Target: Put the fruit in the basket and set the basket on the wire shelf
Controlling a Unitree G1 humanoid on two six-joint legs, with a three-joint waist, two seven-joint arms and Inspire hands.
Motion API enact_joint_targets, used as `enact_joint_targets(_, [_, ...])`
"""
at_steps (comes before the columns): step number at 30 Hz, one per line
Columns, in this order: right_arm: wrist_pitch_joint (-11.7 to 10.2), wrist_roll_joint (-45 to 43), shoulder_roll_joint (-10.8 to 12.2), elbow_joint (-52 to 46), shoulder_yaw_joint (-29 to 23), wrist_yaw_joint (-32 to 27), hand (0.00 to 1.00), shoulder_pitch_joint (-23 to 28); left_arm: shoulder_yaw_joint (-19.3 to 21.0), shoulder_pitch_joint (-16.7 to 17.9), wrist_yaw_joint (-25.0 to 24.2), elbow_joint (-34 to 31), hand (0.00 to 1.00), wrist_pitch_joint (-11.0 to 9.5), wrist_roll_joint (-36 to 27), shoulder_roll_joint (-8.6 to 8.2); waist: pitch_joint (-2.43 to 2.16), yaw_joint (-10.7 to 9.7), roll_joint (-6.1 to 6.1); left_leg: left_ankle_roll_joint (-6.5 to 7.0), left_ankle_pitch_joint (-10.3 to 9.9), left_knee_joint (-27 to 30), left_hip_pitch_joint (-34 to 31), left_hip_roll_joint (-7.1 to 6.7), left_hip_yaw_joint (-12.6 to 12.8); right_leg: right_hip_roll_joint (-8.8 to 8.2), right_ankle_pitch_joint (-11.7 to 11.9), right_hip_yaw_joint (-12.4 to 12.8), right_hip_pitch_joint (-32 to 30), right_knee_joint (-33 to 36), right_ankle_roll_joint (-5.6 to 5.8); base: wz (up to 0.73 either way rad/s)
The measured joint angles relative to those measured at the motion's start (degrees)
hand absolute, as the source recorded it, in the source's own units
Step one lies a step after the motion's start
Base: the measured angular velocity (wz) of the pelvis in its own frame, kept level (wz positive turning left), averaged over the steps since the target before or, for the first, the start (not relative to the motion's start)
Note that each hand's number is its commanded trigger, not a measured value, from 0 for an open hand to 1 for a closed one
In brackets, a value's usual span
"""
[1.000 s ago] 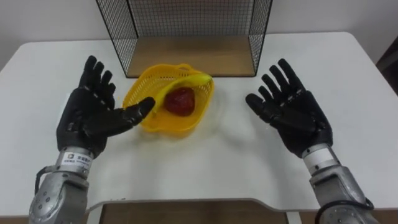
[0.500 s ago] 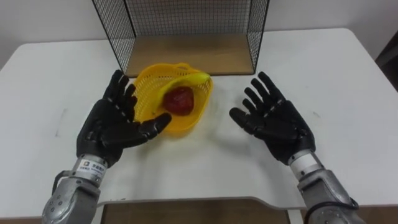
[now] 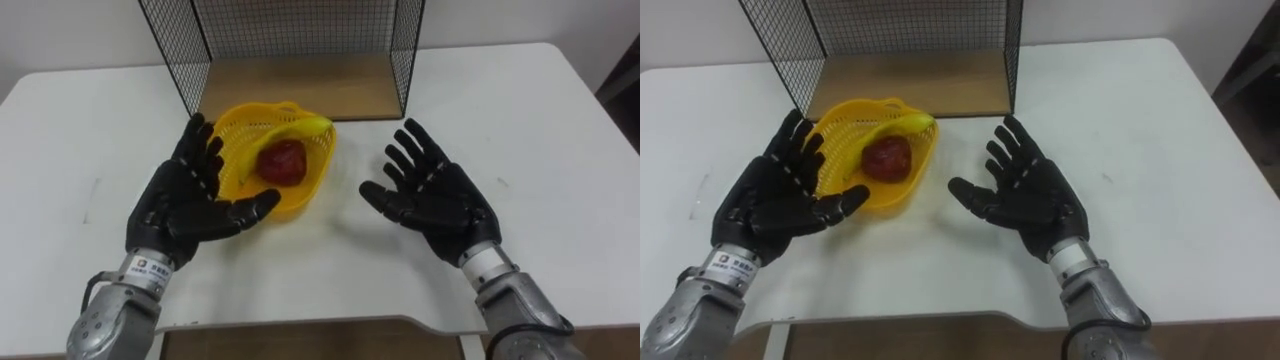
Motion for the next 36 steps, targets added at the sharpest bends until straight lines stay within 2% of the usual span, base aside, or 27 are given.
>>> enact_joint_targets(8, [-0.27,-1.56,0.1,0.0,-0.09,0.77,0.0,0.01,2.67,-0.88,-0.18,-9.95,0.0,-0.05,-0.06,0.01,-0.19,0.22,0.01,0.03,-0.01,-0.01,0.37,0.08,0.07,-0.04,0.02,0.63,-0.23,0.83,0.0,-0.01])
enact_joint_targets(17, [-0.5,-1.57,0.13,0.0,-0.14,1.52,0.0,0.39,6.26,-1.35,-0.06,-16.4,0.0,-0.44,-0.63,-0.13,-0.36,0.45,-0.21,0.06,-0.03,0.25,0.58,0.07,0.01,-0.01,0.03,0.79,0.14,0.83,-0.01,0.0])
enact_joint_targets(23, [-0.5,-1.56,0.13,-0.01,-0.5,2.12,0.0,0.43,6.87,-1.35,0.37,-17.23,0.0,-1.24,-0.63,-0.25,-0.89,1.15,-0.32,0.08,-0.04,0.34,0.69,0.06,0.04,-0.02,0.03,0.82,0.26,0.87,0.0,0.0])
enact_joint_targets(32, [-0.5,-1.61,0.07,-0.01,-1.45,2.13,0.0,0.43,7.33,-0.51,2.67,-16.86,0.0,-1.35,-0.63,-0.24,-0.88,1.58,0.06,0.06,-0.02,-0.12,1.61,-0.03,-0.1,-0.04,0.03,0.57,1.04,0.74,0.0,0.0])
enact_joint_targets(36, [-0.49,-1.67,0.13,0.12,-2.93,2.14,0.0,0.51,8.6,-0.07,3.19,-13.14,0.0,-1.29,-0.56,-0.24,-0.87,1.58,0.07,-0.04,0.05,-0.45,1.85,0.01,-0.02,-0.02,0.03,0.55,1.04,0.74,0.0,0.0])
